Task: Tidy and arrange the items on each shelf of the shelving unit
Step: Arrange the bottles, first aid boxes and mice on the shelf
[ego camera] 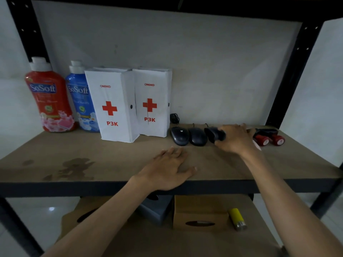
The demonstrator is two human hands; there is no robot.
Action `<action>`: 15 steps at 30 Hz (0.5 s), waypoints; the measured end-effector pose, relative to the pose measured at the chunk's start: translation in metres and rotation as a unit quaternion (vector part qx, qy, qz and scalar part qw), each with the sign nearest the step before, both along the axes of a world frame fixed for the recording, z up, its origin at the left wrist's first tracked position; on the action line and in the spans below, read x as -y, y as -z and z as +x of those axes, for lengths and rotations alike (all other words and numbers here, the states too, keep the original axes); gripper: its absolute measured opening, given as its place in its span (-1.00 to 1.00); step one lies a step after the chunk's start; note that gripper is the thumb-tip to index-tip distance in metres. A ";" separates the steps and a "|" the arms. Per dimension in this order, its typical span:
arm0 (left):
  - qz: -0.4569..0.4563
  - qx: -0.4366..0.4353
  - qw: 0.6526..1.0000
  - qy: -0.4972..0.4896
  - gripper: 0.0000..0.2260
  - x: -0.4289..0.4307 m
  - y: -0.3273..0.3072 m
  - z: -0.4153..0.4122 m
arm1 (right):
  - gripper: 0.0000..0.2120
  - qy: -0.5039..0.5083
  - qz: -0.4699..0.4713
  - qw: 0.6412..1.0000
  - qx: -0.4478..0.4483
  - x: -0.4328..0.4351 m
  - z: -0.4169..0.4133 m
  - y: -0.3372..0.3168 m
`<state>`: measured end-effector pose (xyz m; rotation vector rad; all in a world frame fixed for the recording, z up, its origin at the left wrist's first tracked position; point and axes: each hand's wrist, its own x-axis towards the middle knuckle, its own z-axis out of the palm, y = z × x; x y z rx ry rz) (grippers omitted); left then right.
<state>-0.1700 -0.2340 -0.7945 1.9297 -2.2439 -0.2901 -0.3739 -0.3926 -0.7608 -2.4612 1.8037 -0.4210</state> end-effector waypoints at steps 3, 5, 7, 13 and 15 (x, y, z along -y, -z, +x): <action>-0.005 -0.002 1.000 0.004 -0.31 -0.001 0.001 0.000 | -0.85 -0.010 0.006 1.000 0.010 -0.001 0.002 0.004; -0.004 -0.002 1.000 0.004 -0.31 -0.001 0.002 0.000 | -0.76 -0.002 -0.017 1.000 0.015 -0.009 0.004 0.005; -0.004 -0.003 1.000 0.003 -0.31 0.000 0.003 0.001 | -0.74 0.000 -0.036 0.999 0.015 -0.012 0.007 0.006; -0.005 -0.043 0.999 0.024 -0.38 -0.001 -0.003 -0.004 | -0.62 0.008 -0.022 0.995 0.099 -0.015 -0.015 -0.003; -0.003 -0.057 0.997 0.042 -0.36 0.001 -0.003 -0.010 | -0.60 0.035 -0.009 0.995 0.094 -0.015 -0.036 -0.011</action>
